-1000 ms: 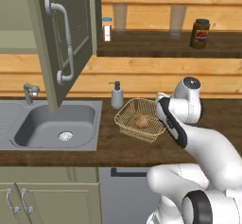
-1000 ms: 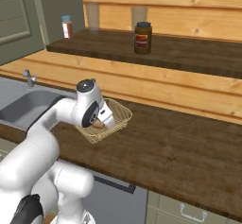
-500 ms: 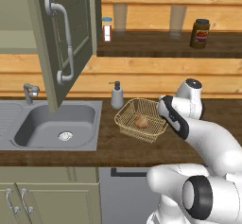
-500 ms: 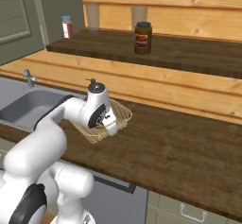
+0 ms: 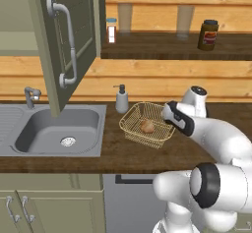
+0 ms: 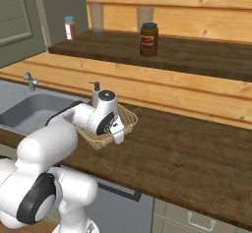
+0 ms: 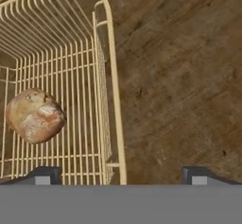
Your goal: Open the cabinet, pick up the bread from the cabinet and place it in the basket. Then move the basket to the dining counter.
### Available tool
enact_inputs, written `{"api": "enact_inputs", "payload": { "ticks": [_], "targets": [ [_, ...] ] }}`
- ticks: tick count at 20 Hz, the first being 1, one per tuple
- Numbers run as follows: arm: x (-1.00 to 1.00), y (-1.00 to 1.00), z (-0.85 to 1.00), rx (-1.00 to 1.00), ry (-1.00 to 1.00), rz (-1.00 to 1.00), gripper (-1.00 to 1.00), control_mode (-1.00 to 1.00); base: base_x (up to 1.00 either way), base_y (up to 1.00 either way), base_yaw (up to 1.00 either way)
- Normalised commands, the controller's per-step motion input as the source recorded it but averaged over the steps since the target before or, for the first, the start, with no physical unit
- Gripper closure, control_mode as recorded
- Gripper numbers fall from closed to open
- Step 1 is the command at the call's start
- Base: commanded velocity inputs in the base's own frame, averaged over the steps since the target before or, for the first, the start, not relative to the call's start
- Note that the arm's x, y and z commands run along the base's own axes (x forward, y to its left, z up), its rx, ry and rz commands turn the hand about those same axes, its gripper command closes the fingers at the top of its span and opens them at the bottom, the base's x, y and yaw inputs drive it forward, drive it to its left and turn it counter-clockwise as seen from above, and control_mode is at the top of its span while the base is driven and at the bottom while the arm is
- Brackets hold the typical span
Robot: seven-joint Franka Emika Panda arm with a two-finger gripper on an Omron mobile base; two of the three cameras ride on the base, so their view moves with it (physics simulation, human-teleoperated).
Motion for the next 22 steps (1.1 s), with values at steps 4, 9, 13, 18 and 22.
{"api": "enact_inputs", "payload": {
  "ticks": [4, 9, 13, 18, 22],
  "targets": [
    [0.33, 0.0, -0.33, 0.0, 0.02, 0.0, -1.0, -1.0, 0.0, 0.0, 0.0],
    [0.39, 0.0, -0.4, 0.0, 0.06, 0.0, -1.0, -1.0, 0.0, 0.0, 0.0],
    [0.29, -0.01, -0.37, 0.0, 0.06, 0.0, -1.0, -1.0, 0.0, 0.0, 0.0],
    [0.2, 0.0, -0.39, 0.0, 0.06, 0.0, -1.0, -1.0, 0.0, 0.0, 0.0],
    [0.04, 0.0, -0.34, 0.0, 0.01, 0.0, -1.0, -1.0, 0.0, 0.0, 0.0]
  ]
}}
